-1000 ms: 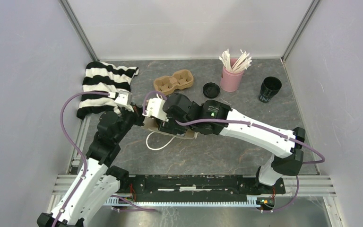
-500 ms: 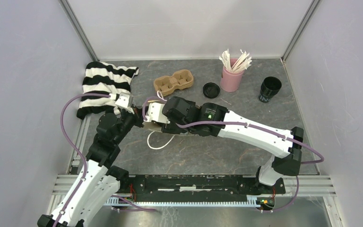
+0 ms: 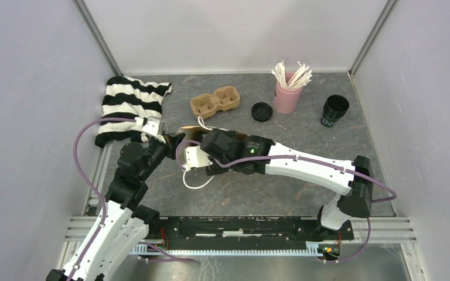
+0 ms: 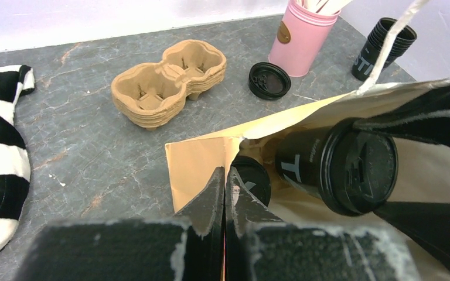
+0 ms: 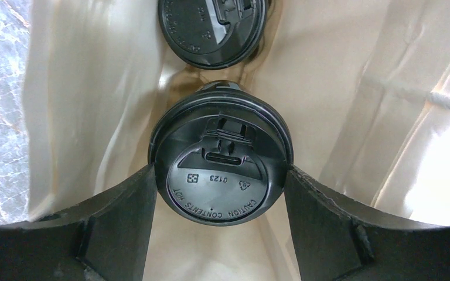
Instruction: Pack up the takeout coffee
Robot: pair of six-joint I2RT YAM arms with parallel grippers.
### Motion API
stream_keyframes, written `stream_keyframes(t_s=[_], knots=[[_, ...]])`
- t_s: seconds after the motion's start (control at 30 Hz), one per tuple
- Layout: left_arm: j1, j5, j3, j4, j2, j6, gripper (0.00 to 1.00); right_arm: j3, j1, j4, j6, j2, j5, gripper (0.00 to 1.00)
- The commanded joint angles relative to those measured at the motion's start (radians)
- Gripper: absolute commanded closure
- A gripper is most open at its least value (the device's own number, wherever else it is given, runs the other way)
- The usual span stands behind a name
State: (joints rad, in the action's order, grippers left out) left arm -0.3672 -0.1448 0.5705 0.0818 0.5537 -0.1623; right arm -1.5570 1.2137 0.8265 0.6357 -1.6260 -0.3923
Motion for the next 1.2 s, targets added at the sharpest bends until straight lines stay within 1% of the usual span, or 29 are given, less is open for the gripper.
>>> stream_keyframes(t_s=[0.0,0.2,0.3,0.4,0.5,0.67,0.77,1.03,1.17], knots=[[-0.001,-0.034,0.002,0.006,-0.022,0.087,0.98,-0.007,-0.029,-0.068,0.07,0.037,0.007,0.55],[-0.011,-0.044,-0.002,0.021,-0.028,0.082,0.98,-0.015,-0.076,-0.063,0.114,0.026,0.036,0.56],[-0.018,-0.041,-0.007,0.021,-0.03,0.076,0.98,-0.018,-0.109,-0.063,0.135,0.034,0.09,0.56],[-0.024,-0.03,-0.012,0.023,-0.032,0.068,0.98,-0.014,-0.117,-0.06,0.187,0.037,0.133,0.57],[-0.029,-0.014,-0.016,0.023,-0.032,0.073,0.98,-0.079,-0.117,-0.016,0.221,0.015,0.177,0.58],[-0.032,0.014,-0.003,0.025,-0.03,0.074,0.98,-0.228,-0.118,0.131,0.22,-0.06,0.251,0.59],[-0.031,0.037,0.01,0.036,-0.023,0.08,0.98,-0.245,-0.118,0.153,0.238,-0.071,0.292,0.59],[-0.053,0.046,0.027,0.034,-0.016,0.091,0.98,-0.196,-0.118,0.145,0.272,-0.079,0.228,0.59],[-0.062,0.043,0.035,0.041,-0.013,0.1,0.98,-0.141,-0.13,0.114,0.302,-0.071,0.199,0.6]])
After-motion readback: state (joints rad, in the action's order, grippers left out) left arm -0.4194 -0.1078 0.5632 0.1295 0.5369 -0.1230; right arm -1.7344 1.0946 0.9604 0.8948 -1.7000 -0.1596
